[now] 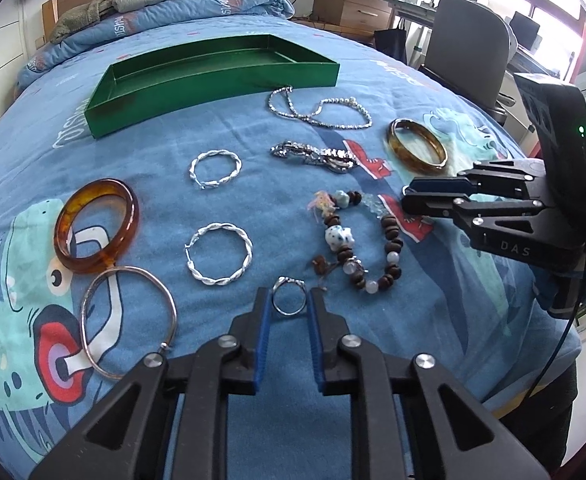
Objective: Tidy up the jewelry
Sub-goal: 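Carry both rings into the green tray and open both grippers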
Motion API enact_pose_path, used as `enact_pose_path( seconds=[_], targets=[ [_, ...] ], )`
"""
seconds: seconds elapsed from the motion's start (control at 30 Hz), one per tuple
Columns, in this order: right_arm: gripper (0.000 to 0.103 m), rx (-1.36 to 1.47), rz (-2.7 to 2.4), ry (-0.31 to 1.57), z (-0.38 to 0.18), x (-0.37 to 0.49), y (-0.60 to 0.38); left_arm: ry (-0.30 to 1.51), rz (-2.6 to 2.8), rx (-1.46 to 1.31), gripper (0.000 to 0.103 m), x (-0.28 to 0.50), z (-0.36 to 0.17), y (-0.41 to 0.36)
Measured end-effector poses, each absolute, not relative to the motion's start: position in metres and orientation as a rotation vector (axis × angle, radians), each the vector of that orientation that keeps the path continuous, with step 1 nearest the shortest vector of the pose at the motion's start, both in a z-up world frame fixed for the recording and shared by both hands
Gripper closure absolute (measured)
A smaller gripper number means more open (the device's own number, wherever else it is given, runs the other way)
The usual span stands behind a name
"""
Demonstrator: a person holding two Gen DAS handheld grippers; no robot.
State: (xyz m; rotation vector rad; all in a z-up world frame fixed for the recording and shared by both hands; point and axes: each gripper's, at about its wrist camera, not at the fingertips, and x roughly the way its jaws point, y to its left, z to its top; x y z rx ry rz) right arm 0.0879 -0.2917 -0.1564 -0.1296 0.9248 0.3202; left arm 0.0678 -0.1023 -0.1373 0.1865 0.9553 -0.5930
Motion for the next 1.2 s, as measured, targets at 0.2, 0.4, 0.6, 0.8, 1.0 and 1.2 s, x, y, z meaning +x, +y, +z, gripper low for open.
enact_pose_path(
  seconds=[0.2, 0.4, 0.6, 0.8, 1.0, 1.2],
  targets=[
    [0.083, -0.067, 0.304, 0.833, -0.123, 0.082, -0.297, 0.901, -0.577, 0.109, 0.086, 0.081, -0.105, -0.090],
    [0.083, 0.002, 0.272, 0.698, -0.065, 0.120, -0.309, 0.809, -0.517, 0.043, 0.086, 0.130, -0.062, -0.079],
    [0.083, 0.025, 0.245, 0.632, -0.034, 0.198, -0.305, 0.755, -0.413, -0.015, 0.086, 0.211, -0.040, -0.072],
    [0.083, 0.047, 0.205, 0.652, -0.040, 0.284, -0.294, 0.756, -0.335, -0.032, 0.086, 0.292, -0.043, -0.081],
    [0.083, 0.049, 0.172, 0.738, -0.073, 0.341, -0.288, 0.816, -0.309, -0.003, 0.086, 0.343, -0.070, -0.096],
    [0.083, 0.060, 0.142, 0.836, -0.108, 0.366, -0.292, 0.906, -0.267, 0.047, 0.086, 0.372, -0.105, -0.111]
  ],
)
